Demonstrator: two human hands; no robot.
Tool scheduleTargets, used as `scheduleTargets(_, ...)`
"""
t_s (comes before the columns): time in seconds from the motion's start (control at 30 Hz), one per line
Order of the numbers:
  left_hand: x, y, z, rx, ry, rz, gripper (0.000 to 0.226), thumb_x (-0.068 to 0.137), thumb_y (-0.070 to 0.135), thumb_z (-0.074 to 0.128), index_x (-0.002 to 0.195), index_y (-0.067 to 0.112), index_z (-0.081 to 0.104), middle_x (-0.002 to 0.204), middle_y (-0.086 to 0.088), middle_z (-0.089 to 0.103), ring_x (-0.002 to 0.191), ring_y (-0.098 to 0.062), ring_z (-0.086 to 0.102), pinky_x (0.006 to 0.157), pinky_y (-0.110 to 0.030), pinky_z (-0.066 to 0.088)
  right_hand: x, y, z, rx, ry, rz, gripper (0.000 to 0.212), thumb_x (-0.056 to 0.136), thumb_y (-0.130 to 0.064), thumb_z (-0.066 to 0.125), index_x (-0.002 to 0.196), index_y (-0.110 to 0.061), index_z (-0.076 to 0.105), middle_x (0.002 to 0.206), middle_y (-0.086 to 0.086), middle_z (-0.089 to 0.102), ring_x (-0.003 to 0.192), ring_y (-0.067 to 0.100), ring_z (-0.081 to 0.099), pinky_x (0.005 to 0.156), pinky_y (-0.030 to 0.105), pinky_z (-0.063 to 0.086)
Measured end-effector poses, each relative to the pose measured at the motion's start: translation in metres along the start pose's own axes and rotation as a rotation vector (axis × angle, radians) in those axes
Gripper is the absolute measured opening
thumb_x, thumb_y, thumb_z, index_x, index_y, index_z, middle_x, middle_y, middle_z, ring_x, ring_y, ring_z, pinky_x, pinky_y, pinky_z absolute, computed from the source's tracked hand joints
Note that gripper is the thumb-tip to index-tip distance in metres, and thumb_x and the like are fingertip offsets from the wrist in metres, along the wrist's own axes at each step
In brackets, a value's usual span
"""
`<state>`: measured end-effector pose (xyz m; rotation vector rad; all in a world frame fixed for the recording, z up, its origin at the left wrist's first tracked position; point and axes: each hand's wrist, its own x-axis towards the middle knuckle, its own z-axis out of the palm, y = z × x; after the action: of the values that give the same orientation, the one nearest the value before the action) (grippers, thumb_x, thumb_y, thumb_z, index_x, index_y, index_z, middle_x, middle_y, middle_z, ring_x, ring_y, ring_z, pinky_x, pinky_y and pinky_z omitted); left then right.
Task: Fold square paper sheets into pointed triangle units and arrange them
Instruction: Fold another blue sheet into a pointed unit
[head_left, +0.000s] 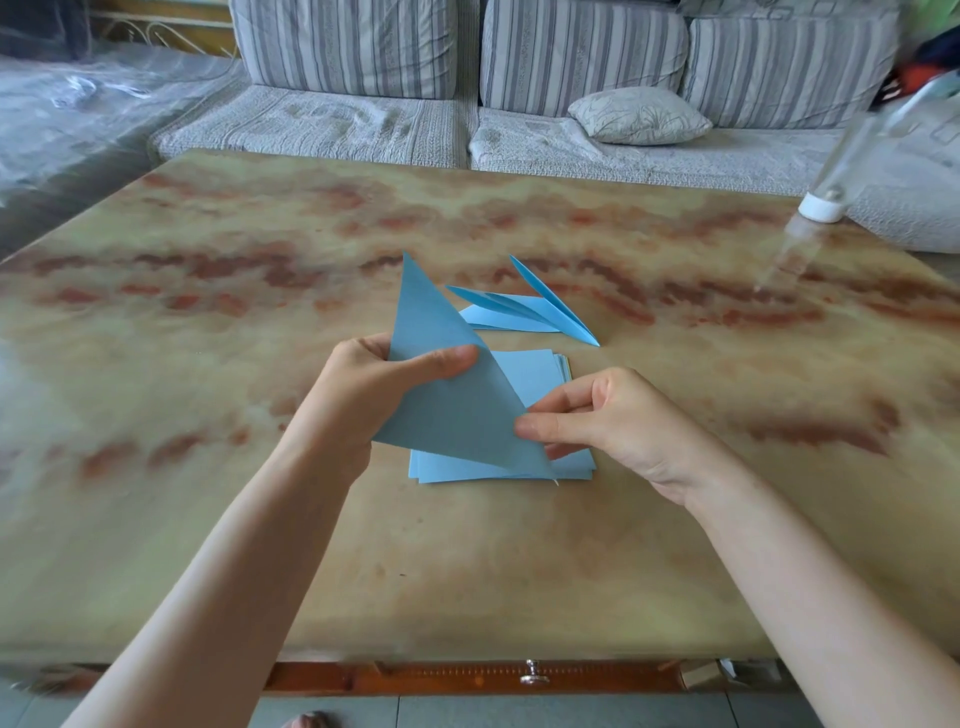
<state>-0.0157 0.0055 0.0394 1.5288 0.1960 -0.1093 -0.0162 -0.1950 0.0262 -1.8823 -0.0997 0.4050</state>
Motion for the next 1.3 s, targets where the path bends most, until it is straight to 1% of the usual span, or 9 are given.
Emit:
scheduleTargets(0.23,0.005,-0.001,-0.005,-0.031,-0.002,-0.011,0.031,0.056,0.032,0.079,0.083,0.016,0.074,0.079,0.000,0.075,0.066,-0.011,0.069,0.062,-0.019,0.054,0.002,0.004,-0.003,-0.011,0.007,0.031,0.022,0.070,-0.021,0.081,0.082,-0.003,0.076,0.084,0.011,0.074,0.073,0.013,0.063,0.072,0.023,0.052)
scheduleTargets(0.4,0.007,-0.003,-0.005,-0.044,0.008,-0.010,0.022,0.062,0.029,0.079,0.080,0.017,0.074,0.076,0.001,0.075,0.064,-0.011,0.069,0.058,-0.016,0.054,0.001,0.002,-0.004,0.008,-0.002,0.010,0.012,0.074,-0.014,0.079,0.078,-0.004,0.075,0.075,0.007,0.070,0.063,0.006,0.060,0.060,0.021,0.051)
scheduleTargets(0.67,0.010,-0.007,-0.004,-0.056,0.019,-0.017,0.025,0.062,0.030,0.079,0.082,0.016,0.074,0.079,-0.001,0.075,0.067,-0.013,0.069,0.062,-0.020,0.054,0.000,0.003,-0.003,-0.026,0.025,-0.004,0.019,0.076,-0.020,0.077,0.070,-0.004,0.069,0.076,0.009,0.074,0.061,0.005,0.061,0.064,0.023,0.049)
scheduleTargets(0.77,0.013,-0.007,-0.005,-0.037,0.041,-0.012,0.017,0.069,0.027,0.079,0.082,0.016,0.074,0.077,0.000,0.075,0.065,-0.012,0.069,0.061,-0.019,0.054,-0.001,0.003,-0.004,-0.053,0.013,-0.026,0.021,0.078,-0.022,0.076,0.073,-0.003,0.068,0.077,0.011,0.075,0.064,0.004,0.064,0.065,0.024,0.047)
scheduleTargets(0.87,0.013,-0.007,-0.006,-0.040,0.053,-0.013,0.017,0.070,0.027,0.079,0.082,0.016,0.074,0.078,0.000,0.075,0.066,-0.012,0.069,0.066,-0.023,0.054,-0.003,0.004,-0.005,-0.078,-0.001,-0.038,0.014,0.078,-0.020,0.076,0.079,-0.006,0.072,0.078,0.005,0.076,0.070,0.005,0.066,0.064,0.023,0.047)
scheduleTargets(0.97,0.013,-0.008,-0.006,-0.040,0.063,-0.005,0.013,0.071,0.026,0.079,0.080,0.018,0.074,0.074,0.002,0.074,0.063,-0.010,0.068,0.060,-0.019,0.053,-0.002,0.003,-0.007,-0.069,-0.013,-0.028,0.014,0.079,-0.018,0.076,0.082,-0.005,0.073,0.079,0.005,0.076,0.072,0.006,0.067,0.061,0.022,0.047)
scheduleTargets(1.07,0.014,-0.007,-0.008,-0.063,0.098,0.013,0.017,0.070,0.027,0.079,0.082,0.018,0.073,0.075,0.003,0.074,0.064,-0.011,0.068,0.060,-0.021,0.053,-0.003,0.004,-0.009,-0.087,-0.008,-0.009,0.018,0.079,-0.019,0.076,0.083,-0.001,0.073,0.078,0.005,0.076,0.069,0.003,0.065,0.057,0.017,0.045)
scheduleTargets(1.13,0.016,-0.003,-0.016,-0.105,0.126,0.019,0.023,0.067,0.029,0.079,0.087,0.017,0.073,0.079,0.001,0.074,0.069,-0.014,0.068,0.063,-0.024,0.054,-0.004,0.006,-0.012,-0.130,0.001,-0.010,0.017,0.079,-0.017,0.076,0.080,0.001,0.073,0.076,0.004,0.076,0.066,0.002,0.063,0.055,0.016,0.044)
scheduleTargets(1.3,0.021,0.000,-0.032,-0.105,0.142,0.044,0.037,0.060,0.032,0.080,0.093,0.017,0.073,0.089,-0.001,0.074,0.079,-0.019,0.068,0.080,-0.033,0.051,-0.009,0.007,-0.027,-0.161,0.079,-0.016,0.017,0.079,-0.018,0.075,0.079,-0.002,0.071,0.077,0.001,0.076,0.065,0.004,0.060,0.050,0.016,0.036)
